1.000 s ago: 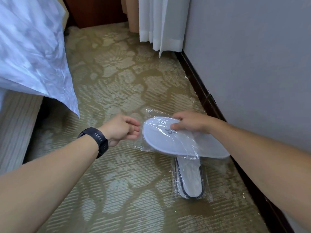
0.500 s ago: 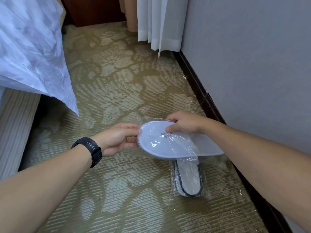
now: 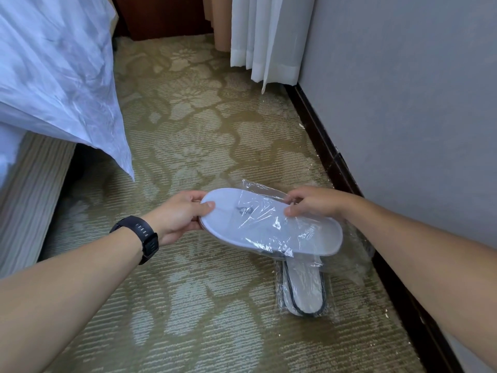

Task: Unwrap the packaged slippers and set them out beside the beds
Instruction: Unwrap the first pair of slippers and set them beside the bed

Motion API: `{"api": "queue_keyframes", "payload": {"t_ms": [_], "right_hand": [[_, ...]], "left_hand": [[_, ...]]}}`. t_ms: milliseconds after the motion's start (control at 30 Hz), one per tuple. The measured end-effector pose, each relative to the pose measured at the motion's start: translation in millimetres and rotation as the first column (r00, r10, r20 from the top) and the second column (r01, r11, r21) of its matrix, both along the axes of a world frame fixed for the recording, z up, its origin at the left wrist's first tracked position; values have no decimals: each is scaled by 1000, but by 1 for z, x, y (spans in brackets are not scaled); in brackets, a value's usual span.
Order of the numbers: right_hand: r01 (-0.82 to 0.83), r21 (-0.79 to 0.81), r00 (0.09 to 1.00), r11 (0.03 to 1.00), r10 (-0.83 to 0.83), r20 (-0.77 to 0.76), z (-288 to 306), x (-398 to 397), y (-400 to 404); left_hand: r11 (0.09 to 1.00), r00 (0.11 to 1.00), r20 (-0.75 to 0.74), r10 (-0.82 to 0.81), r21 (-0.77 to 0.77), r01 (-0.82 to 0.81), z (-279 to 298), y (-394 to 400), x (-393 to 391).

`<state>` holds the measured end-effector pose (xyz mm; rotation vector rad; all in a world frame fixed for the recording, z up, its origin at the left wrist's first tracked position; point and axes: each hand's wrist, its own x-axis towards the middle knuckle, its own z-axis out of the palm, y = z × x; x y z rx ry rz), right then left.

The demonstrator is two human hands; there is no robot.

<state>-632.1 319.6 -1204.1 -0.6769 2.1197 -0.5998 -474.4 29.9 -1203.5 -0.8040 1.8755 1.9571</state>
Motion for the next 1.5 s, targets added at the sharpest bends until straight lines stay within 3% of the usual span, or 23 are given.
{"api": "queue_keyframes", "payload": {"t_ms": [100, 267, 433, 633, 900, 1133, 1333, 1500], "right_hand": [[60, -72, 997, 996, -56, 61, 10, 5, -11], [-77, -33, 984, 997, 70, -161, 16, 15, -44], [-133, 35, 981, 991, 137, -139, -3, 17, -39], [-76, 15, 997, 997, 76, 14, 3, 8, -21], [-108, 14, 992, 994, 109, -65, 7, 18, -41], [-50, 49, 998, 998, 48, 46, 2, 8, -24], [-65, -33, 998, 997, 64, -21, 6, 14, -37], [-58, -6, 997, 998, 58, -57, -1, 15, -30]], "left_hand": [[1000, 1000, -8, -16, -1, 16, -1, 0, 0], [999, 999, -23, -33, -11, 33, -3, 2, 2], [999, 1000, -28, -1, -45, 0, -5, -6, 3], [998, 999, -19, 44, -37, -44, -4, -11, 5], [999, 999, -24, 33, -9, -33, -6, -4, -2], [998, 997, -29, 64, -23, -65, -7, -9, -3], [997, 996, -33, 79, -20, -80, -10, -8, -5], [993, 993, -41, 112, -28, -113, -11, -11, -5]]}}
